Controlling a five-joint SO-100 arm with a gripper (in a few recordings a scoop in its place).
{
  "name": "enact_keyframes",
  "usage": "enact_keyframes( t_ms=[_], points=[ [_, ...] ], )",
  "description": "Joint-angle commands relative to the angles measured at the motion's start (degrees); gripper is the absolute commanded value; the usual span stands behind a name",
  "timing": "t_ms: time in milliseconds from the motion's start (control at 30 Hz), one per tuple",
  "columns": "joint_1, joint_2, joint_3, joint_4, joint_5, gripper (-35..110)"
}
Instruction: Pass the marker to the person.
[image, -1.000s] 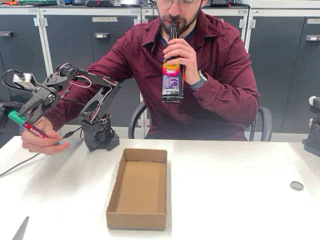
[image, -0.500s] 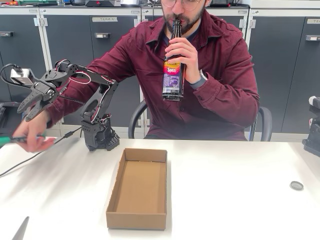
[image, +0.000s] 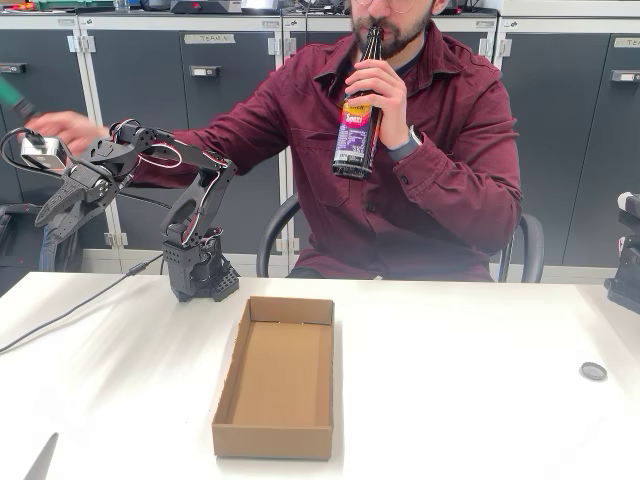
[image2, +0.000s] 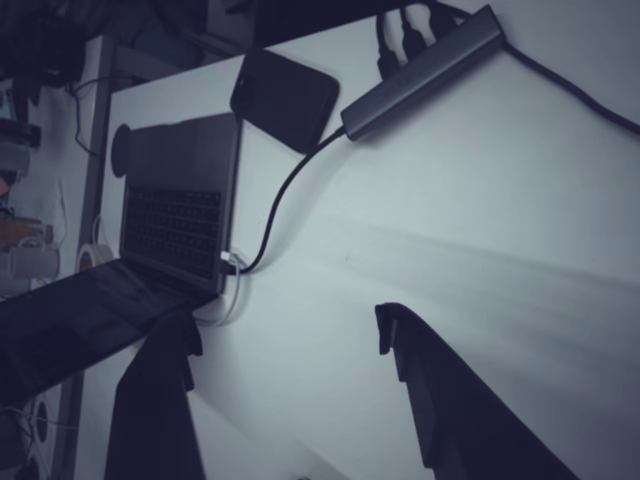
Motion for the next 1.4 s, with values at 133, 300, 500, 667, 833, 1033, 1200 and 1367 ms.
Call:
enact_keyframes(
  t_ms=[133,300,500,667,833,1033,1200,1367],
  points=[
    [-0.2,1.4,-1.9,-0.4,-1.0,39],
    [0.0,1.4,-1.2,-0.9,-1.0,39],
    [0.3,1.5,-1.1,-1.2,-1.1,39],
    [0.3,1.6,-1.1,-1.1,-1.1,39],
    [0.4,1.6,-1.4,-0.7,-1.1,39],
    [0.4,1.6,-1.1,-0.8,-1.1,39],
    [0.5,1.5,-1.1,-0.9,-1.1,39],
    [0.6,1.4,-1.2,-1.1,-1.1,39]
  ],
)
